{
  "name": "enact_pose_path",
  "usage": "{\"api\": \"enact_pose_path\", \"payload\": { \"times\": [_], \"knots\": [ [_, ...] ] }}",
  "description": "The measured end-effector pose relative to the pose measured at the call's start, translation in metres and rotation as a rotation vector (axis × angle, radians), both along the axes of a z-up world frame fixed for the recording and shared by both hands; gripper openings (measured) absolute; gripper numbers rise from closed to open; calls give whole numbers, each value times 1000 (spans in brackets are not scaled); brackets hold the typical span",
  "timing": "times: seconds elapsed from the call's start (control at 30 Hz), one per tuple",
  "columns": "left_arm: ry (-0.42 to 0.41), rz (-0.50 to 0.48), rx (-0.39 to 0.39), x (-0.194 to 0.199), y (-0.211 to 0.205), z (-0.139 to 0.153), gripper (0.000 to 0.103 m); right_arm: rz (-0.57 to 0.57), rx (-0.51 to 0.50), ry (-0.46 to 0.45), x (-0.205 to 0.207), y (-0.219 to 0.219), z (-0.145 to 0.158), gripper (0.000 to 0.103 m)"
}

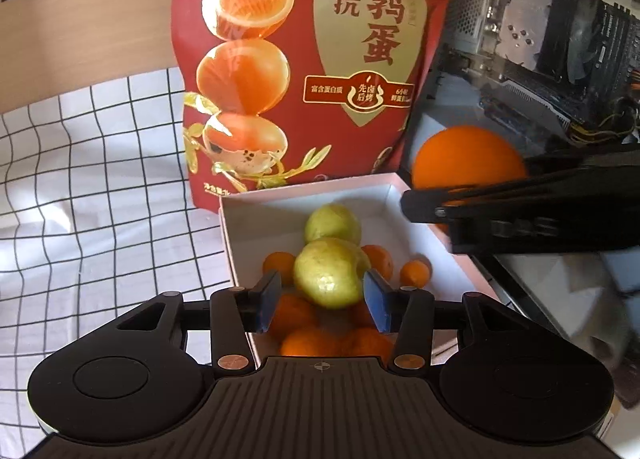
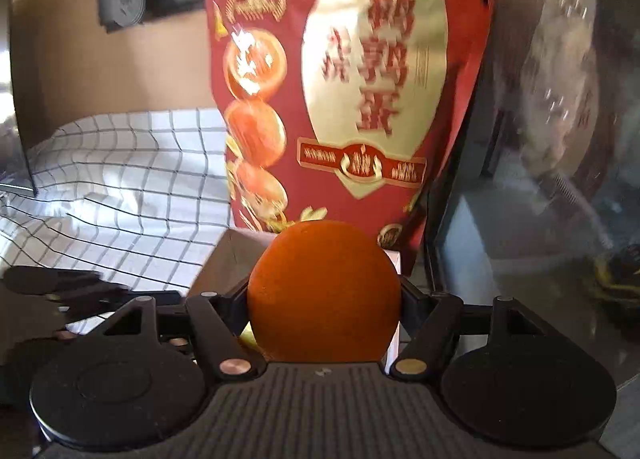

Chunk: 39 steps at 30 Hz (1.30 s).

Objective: Organize fruits
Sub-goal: 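Carry the orange and mandarin over the pink box with both grippers, then release the orange and mandarin into the pink box by opening both grippers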

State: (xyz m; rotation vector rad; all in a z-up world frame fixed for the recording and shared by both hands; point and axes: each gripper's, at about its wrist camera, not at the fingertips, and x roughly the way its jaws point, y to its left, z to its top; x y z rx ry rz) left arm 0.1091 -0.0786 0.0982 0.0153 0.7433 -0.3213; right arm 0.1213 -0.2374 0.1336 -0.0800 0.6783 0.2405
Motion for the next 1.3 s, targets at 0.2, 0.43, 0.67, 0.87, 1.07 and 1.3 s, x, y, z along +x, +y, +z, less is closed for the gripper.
{"api": "enact_pose_path", "payload": {
  "times": [0.2,0.43,0.67,0.87,1.07,1.3],
  "knots": [
    [9,1,-21,-6,13,4,51,-53,76,101,37,-8,-16,71],
    [15,26,-55,-28,49,7,51,-100,110,203,83,-3,-39,71],
    [84,98,-126,-47,89,-11,51,-122,141,288,107,11,-69,72],
    [133,111,-115,-54,106,-33,51,-87,133,267,102,22,-69,74],
    [140,97,-66,-67,108,-53,51,-85,49,147,64,28,-58,74],
    [71,136,28,-91,101,-69,51,-36,60,-10,-20,31,-36,83]
  ]
}}
